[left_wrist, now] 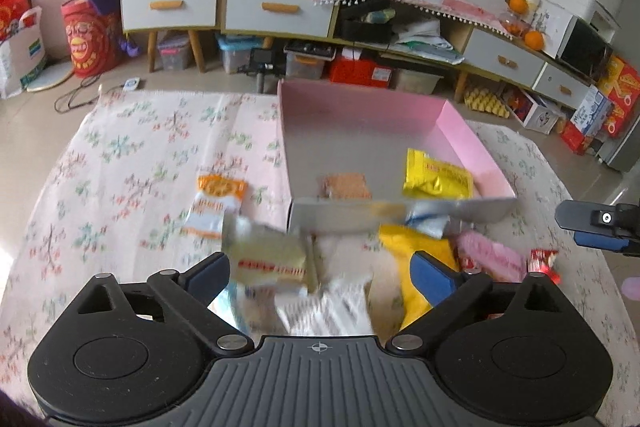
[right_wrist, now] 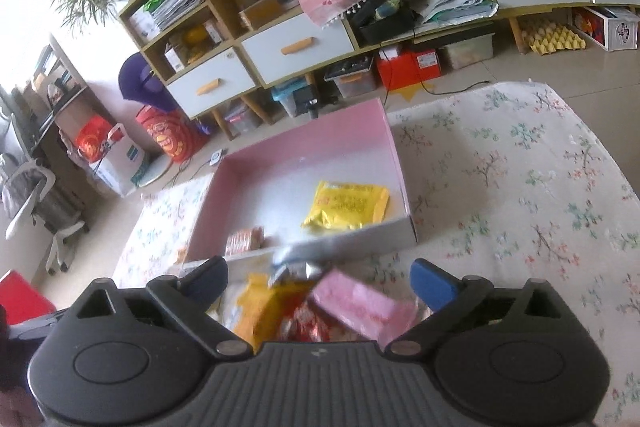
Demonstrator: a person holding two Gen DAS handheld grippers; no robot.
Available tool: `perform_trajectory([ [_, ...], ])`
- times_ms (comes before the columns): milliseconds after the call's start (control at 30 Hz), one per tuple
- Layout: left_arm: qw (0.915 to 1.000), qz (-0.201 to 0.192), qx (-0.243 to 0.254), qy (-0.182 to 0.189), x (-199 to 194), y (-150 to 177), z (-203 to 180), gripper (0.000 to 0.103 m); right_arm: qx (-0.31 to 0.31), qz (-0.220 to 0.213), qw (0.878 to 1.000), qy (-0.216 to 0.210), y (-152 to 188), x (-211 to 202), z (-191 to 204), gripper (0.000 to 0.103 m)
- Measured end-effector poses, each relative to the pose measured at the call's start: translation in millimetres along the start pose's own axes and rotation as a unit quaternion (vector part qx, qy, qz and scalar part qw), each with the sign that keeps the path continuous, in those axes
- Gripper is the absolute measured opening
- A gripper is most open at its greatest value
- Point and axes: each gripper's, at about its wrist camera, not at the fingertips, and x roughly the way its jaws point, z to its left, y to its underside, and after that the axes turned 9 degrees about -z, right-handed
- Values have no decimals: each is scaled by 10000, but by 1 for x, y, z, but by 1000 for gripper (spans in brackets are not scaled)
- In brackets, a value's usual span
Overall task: Organize snacks
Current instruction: 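Withdraw both tools from the box back to the snack pile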
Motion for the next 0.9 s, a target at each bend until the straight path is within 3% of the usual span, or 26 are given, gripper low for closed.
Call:
perform_trajectory([
  [333,9999,-66,80,-40,-20,29,19,98,-377,92,9992,134,30,-19,-7,86],
  [533,9956,-92,438,824,-34,41,9,98,-569,277,9980,82,50,-31,-9,86],
  [700,9802,59,1155,1608,-38,53,-20,95,-591,742,9952,250,65,-28,-9,86],
  [800,9724,185,1447,1823,-35,60,-34,91,-534,989,9933,272,72,-23,-10,86],
  [900,9709,338,1556,1790,-27,64,-41,86,-521,1146,9916,289,78,-21,-10,86],
])
